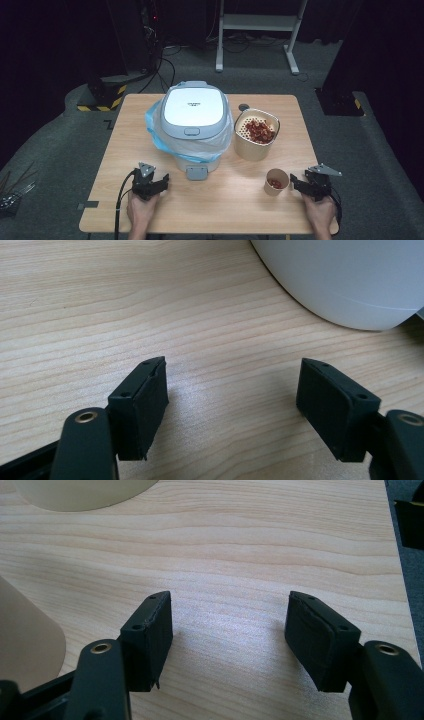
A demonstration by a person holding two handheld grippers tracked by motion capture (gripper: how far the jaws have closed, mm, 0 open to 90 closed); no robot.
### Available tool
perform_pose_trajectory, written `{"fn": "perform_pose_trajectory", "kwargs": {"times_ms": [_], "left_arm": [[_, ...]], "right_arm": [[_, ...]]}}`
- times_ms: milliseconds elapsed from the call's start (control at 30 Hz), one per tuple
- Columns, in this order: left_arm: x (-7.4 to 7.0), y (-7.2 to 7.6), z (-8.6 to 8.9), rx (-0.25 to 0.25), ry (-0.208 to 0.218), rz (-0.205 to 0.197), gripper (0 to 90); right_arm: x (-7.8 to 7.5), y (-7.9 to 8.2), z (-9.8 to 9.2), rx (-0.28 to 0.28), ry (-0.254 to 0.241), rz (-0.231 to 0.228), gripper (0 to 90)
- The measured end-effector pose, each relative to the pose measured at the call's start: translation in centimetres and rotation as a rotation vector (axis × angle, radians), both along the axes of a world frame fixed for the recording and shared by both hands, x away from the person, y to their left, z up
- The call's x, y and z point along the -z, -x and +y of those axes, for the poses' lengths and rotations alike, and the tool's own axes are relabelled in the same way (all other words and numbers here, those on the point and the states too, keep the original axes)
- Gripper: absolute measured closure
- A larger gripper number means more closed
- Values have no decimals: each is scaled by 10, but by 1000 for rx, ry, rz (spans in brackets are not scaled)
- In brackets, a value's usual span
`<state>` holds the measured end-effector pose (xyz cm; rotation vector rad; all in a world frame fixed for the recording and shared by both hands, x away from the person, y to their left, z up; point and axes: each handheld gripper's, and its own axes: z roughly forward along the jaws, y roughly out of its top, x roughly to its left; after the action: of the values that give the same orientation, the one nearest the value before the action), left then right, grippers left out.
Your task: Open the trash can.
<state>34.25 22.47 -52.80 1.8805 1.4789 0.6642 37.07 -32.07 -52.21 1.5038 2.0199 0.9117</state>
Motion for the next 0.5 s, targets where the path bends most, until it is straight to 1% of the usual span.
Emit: {"fn": "perform_pose_trajectory", "kwargs": {"times_ms": [233, 367, 433, 500], "left_arm": [[0, 0, 0, 4, -1, 1, 276], [0, 1, -1, 10, 3, -2, 302], [0, 2, -2, 21, 15, -4, 308], [-1, 4, -5, 28, 27, -21, 317]], "right_arm": [[0, 0, 0, 0, -2, 2, 359], [0, 0, 0, -2, -2, 0, 358], [0, 0, 0, -2, -2, 0, 358], [0, 0, 0, -2, -2, 0, 357]]}}
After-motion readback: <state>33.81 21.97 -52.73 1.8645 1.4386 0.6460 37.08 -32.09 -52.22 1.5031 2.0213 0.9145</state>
